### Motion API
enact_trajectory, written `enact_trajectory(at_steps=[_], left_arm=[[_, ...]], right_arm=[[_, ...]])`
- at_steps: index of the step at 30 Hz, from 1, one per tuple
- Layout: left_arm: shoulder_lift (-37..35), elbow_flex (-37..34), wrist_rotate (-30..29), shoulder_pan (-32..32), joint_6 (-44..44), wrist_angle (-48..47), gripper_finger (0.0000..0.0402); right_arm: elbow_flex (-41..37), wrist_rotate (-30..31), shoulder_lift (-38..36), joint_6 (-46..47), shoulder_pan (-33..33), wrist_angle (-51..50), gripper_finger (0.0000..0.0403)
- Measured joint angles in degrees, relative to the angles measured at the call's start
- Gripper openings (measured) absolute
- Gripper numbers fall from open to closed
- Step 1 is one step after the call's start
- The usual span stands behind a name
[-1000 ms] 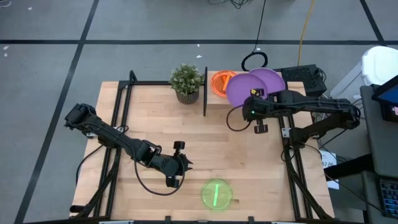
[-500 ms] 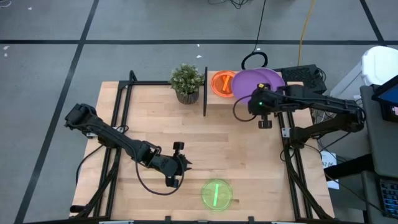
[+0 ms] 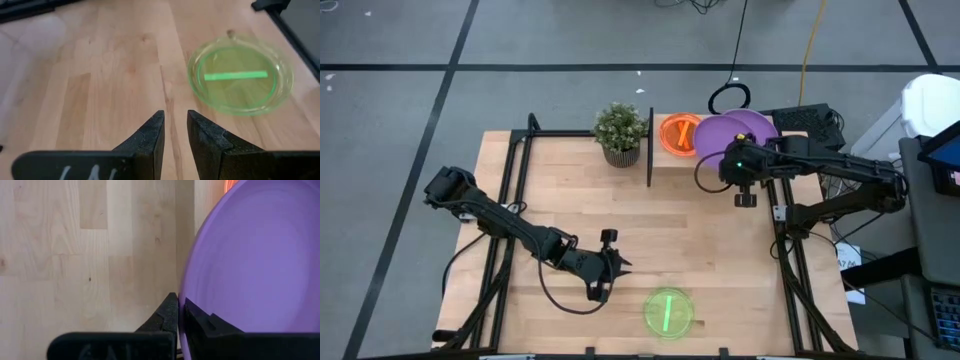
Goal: Place and stack plates onto a shelf
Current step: Stack the purple plate on top of the purple plate on the shelf
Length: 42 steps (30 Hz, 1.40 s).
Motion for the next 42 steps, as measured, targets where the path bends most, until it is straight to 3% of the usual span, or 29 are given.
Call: enact_trajectory(at_steps=[23, 33, 42], left_arm=[[0.0, 0.0, 0.2, 0.0, 0.2, 0.6, 0.0090], [0.0, 0.0, 0.2, 0.0, 0.7, 1.2, 0.0090], [0.0, 0.0, 0.2, 0.0, 0.7, 1.2, 0.0090]], right_arm=[[-0.1, -1.1, -0.2, 4.1, 0.0, 0.1, 0.0001], [-0.1, 6.4, -1.6, 3.7, -0.7, -1.8, 0.0003], [-1.7, 6.5, -1.7, 6.7, -6.3, -4.5, 0.0003]])
